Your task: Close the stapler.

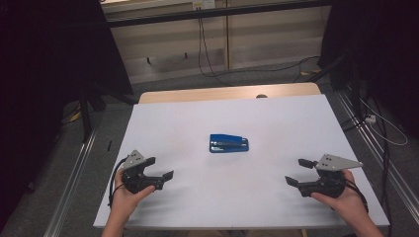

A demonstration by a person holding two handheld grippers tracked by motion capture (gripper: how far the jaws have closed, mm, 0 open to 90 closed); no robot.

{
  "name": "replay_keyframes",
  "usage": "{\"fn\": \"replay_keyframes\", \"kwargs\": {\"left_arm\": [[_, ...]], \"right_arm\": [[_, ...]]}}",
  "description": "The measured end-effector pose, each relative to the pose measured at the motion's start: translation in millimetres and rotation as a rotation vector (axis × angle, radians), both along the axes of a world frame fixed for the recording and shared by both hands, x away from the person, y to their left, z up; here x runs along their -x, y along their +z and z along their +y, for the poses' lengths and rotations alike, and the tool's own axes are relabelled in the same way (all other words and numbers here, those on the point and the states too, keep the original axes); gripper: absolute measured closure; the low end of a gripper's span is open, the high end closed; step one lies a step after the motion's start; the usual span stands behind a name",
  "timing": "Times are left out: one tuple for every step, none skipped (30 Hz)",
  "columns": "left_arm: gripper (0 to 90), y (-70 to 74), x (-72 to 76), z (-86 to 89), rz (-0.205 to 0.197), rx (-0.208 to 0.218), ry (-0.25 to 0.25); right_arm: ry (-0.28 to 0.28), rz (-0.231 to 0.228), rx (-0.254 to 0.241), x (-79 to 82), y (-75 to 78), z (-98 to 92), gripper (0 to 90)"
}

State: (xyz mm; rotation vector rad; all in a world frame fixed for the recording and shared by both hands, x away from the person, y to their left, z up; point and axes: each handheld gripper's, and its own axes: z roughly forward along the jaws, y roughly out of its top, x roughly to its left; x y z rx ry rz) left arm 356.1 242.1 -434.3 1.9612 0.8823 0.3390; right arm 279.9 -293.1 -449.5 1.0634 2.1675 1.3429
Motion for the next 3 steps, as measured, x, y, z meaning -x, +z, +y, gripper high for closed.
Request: {"fn": "replay_keyframes", "kwargs": {"left_arm": [[8.4,0.1,-0.2,-0.1,-0.001,0.001,-0.001],[8.4,0.0,-0.4,-0.3,0.003,0.000,-0.001],[8.4,-0.3,-0.9,-0.2,0.006,-0.004,-0.002]], "right_arm": [[0.002,0.000,-0.001,-0.2,-0.1,0.2,20.3],[0.002,0.000,0.000,-0.4,-0.3,0.3,20.3],[0.003,-0.002,0.001,-0.6,-0.4,0.3,20.3]]}}
